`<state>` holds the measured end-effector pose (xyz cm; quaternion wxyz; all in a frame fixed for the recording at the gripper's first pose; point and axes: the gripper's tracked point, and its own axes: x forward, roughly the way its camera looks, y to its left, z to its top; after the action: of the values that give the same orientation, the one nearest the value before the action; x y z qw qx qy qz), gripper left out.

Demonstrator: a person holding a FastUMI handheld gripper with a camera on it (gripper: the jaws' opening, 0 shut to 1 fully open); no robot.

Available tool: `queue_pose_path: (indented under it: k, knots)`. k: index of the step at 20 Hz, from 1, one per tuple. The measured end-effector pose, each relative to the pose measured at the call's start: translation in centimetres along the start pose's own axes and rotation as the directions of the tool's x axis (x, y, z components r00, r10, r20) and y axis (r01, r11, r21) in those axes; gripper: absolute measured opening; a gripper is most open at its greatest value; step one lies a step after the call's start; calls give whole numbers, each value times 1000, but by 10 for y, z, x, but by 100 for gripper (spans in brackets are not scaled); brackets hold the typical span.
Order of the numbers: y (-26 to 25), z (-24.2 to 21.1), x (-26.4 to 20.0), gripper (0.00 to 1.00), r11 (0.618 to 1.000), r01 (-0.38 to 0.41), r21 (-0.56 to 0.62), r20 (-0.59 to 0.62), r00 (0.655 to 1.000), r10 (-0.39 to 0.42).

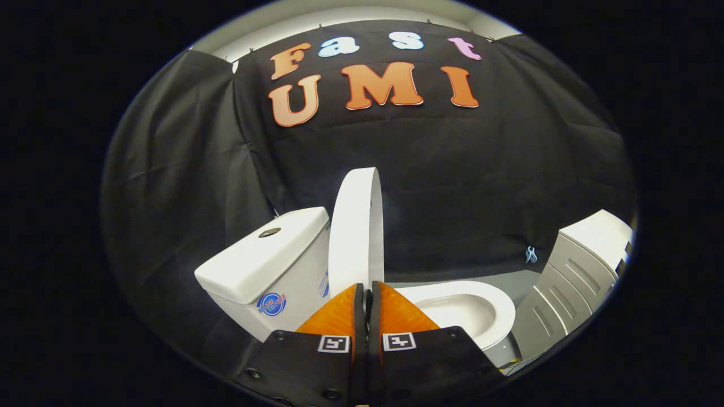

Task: Open the toilet lid.

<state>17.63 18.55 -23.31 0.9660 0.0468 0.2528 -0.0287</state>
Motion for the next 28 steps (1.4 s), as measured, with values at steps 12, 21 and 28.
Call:
queue_pose_path:
  k: [12, 21, 28]
  knots:
    - [86, -12, 9, 8, 985, -115, -132, -21, 993, 113]
    - [83, -7, 11, 8, 980, -101, -172, 17, 994, 105]
    - [97, 6, 8, 28, 964, -199, -177, 67, 975, 214]
